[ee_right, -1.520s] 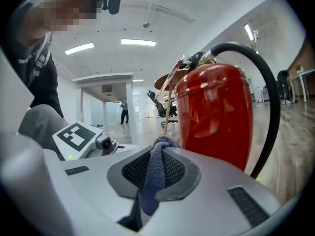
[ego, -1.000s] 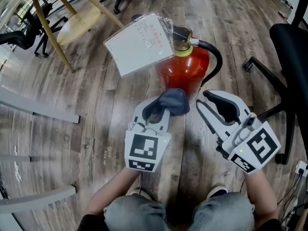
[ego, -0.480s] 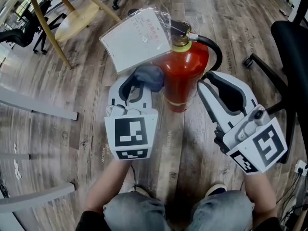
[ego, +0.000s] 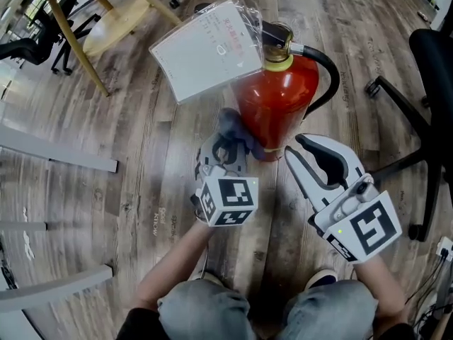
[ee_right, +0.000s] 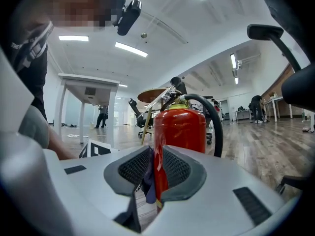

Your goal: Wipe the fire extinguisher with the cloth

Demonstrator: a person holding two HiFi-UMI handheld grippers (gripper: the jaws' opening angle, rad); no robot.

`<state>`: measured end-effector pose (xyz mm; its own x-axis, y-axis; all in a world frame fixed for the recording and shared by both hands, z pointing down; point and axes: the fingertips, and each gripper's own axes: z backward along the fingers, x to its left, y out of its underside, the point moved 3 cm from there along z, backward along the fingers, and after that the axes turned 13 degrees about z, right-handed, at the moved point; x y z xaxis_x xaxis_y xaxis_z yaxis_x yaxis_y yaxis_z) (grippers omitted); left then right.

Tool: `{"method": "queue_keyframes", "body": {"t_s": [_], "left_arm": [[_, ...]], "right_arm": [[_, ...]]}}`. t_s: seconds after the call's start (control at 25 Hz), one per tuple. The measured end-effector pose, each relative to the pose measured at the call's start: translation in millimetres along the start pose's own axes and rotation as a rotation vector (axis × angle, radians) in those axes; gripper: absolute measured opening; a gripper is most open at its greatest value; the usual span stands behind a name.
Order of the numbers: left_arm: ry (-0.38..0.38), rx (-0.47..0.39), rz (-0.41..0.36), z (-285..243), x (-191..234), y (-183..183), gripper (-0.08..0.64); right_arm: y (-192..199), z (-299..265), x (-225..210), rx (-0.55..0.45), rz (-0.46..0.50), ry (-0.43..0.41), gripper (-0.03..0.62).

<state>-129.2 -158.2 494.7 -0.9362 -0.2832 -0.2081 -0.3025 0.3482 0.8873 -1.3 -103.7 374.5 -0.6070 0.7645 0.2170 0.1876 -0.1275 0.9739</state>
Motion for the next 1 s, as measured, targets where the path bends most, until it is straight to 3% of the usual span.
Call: {"method": "queue_keyframes", "body": {"t_s": [0.24,0.4,0.52,0.84,1.0], "left_arm": [[0.124,0.165,-0.028,-13.0,-36.9,61.6,0.053],[0.196,0.215,0.026,-7.9,-45.4,62.8,0.054],[0.182,0.163,0.076,3.1,-35.7,33.2,0.054],[0.095,-0.129,0.090,48.3,3.9,-76.3,0.054],[0.060,-0.176,0.119,53.2,17.6,-100.6,0.053]], "right_arm": [[10.1,-4.6,8.8,0.019,-0.003,-0.031,0.089],[23.9,-6.2,11.6,0.061,0.003,-0.027,0.089],[33.7,-3.5,6.9,0.087,-0.016,0.006,0.089],[32.8,-5.0,-0.6,0.082,-0.025,0.055,0.089],[32.7,-4.0,-2.0,0.093,-0.027,0.060,0.089]]}}
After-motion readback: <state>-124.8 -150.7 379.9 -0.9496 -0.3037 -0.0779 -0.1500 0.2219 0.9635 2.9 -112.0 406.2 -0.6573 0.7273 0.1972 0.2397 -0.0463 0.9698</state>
